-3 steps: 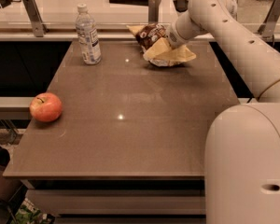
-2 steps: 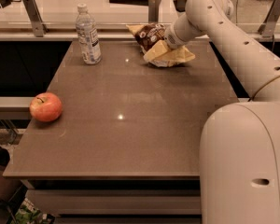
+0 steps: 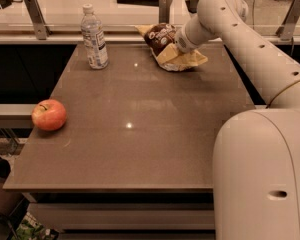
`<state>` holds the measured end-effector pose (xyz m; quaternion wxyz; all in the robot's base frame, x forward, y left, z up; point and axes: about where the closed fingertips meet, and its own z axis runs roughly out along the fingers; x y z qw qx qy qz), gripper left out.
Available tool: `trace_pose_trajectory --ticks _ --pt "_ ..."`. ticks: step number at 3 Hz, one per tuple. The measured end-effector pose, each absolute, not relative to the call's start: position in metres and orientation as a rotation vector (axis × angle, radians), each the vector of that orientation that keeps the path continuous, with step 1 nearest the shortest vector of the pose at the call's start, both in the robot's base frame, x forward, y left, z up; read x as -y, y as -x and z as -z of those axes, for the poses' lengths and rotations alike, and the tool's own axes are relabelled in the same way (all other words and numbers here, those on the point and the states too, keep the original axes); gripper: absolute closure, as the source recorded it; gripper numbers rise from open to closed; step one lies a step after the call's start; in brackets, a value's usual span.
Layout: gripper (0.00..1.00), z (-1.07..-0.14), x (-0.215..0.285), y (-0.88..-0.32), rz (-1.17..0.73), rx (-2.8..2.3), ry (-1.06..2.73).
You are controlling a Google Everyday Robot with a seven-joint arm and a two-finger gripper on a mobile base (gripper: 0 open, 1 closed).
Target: Move brown chip bag near apple
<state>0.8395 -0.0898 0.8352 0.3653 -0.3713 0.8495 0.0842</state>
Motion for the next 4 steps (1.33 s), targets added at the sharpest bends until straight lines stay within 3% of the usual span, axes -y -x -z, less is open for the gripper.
trace_pose_trajectory --ticks 1,2,4 --pt "0.86 -0.8371 0.0898 -0.8395 -0.217 -2.184 0.955" --pt "1.00 -0.8378 0.0898 -0.8395 -0.217 -2.184 0.955" --pt "1.00 -0.8383 0.0897 -0.8395 -0.217 -2.184 0.955"
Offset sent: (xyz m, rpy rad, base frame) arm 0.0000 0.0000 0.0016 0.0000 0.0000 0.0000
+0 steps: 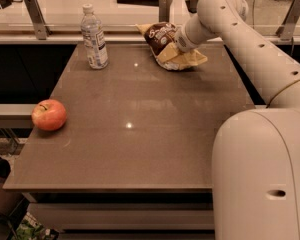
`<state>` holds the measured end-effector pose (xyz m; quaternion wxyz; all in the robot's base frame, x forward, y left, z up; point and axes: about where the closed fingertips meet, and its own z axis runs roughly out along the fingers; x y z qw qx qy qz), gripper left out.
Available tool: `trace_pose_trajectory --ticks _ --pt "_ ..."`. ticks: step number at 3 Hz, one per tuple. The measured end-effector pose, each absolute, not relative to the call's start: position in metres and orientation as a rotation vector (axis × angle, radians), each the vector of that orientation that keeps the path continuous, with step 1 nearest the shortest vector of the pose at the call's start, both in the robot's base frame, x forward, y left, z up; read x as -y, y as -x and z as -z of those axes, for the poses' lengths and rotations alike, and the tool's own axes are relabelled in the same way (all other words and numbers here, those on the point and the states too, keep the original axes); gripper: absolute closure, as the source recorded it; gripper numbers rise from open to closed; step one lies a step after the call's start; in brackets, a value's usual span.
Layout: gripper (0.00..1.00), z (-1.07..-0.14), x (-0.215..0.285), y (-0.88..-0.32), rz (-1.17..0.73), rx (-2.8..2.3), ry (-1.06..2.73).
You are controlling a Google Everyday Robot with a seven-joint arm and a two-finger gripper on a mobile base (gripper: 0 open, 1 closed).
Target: Move brown chip bag near apple
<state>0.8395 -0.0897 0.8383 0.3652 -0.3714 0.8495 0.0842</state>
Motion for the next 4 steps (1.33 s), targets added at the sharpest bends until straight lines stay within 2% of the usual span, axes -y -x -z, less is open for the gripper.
trace_pose_trajectory --ticks 1,3,4 --pt "1.00 -0.839 0.090 -0.839 -0.216 -2.184 0.955" --pt "1.00 -0.904 0.118 -0.817 -0.154 -2.114 0.901" --pt "1.00 -0.925 0.124 -0.805 -0.185 -2.078 0.906"
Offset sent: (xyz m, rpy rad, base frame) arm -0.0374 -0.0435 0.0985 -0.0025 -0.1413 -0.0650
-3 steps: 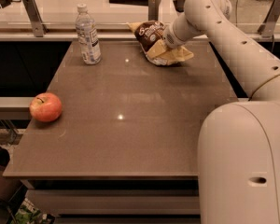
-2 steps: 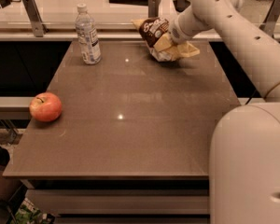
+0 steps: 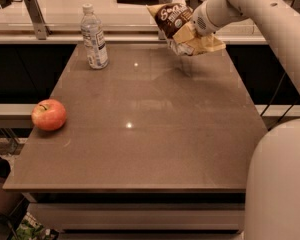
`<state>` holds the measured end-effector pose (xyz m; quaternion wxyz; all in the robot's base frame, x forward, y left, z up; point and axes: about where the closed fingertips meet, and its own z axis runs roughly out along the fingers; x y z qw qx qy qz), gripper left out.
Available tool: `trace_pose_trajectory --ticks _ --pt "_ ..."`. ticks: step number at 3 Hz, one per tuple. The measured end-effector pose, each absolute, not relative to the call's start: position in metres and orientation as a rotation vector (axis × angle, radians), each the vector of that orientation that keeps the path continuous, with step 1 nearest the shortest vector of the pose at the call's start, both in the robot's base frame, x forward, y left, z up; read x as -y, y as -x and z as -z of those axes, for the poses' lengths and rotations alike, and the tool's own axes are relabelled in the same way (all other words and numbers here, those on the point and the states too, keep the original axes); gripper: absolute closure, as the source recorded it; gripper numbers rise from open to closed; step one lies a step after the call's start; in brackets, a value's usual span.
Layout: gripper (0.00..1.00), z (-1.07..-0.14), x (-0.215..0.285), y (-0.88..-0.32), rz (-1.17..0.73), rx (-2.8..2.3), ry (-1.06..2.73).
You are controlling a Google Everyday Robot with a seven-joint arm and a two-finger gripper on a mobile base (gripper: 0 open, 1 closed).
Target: Move brown chip bag near apple
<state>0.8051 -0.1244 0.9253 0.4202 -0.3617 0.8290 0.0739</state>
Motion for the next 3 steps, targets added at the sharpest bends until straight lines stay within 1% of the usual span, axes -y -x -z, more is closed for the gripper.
trace_pose_trajectory --ticks 1,2,3 --pt "1.00 -0.942 0.123 -0.788 -0.281 -2.036 0.967" --pt "1.00 -0.961 0.126 -0.757 -0.360 -2.016 1.037" --pt "1.00 -0.980 0.129 -0.724 -0.387 -2.017 1.090"
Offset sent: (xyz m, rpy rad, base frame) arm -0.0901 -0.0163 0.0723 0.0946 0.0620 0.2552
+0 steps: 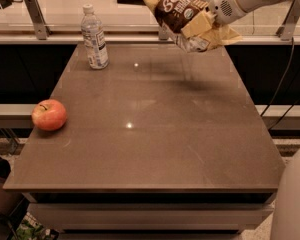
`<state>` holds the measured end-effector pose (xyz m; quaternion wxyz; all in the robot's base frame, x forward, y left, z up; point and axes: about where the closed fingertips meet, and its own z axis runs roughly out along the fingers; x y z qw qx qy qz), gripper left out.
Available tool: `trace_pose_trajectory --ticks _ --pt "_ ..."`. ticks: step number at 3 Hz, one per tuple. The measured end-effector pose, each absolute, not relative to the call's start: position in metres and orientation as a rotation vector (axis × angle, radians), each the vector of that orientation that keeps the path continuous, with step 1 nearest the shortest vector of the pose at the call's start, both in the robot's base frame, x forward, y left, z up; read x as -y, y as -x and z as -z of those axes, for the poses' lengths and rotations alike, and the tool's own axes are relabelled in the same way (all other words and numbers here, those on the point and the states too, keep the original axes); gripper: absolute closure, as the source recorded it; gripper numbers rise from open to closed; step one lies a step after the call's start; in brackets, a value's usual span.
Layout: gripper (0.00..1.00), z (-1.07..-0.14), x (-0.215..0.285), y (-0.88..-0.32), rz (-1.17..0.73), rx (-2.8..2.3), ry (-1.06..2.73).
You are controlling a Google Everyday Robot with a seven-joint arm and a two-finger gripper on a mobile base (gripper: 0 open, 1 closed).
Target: Move brown chip bag near apple
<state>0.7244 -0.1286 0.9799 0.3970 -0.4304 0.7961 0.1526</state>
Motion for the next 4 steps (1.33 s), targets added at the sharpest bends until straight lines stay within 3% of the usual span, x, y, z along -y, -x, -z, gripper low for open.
trace_pose_trajectory --ticks 4 --pt "1.00 -0.968 0.089 -0.614 -0.485 -1.991 1.357"
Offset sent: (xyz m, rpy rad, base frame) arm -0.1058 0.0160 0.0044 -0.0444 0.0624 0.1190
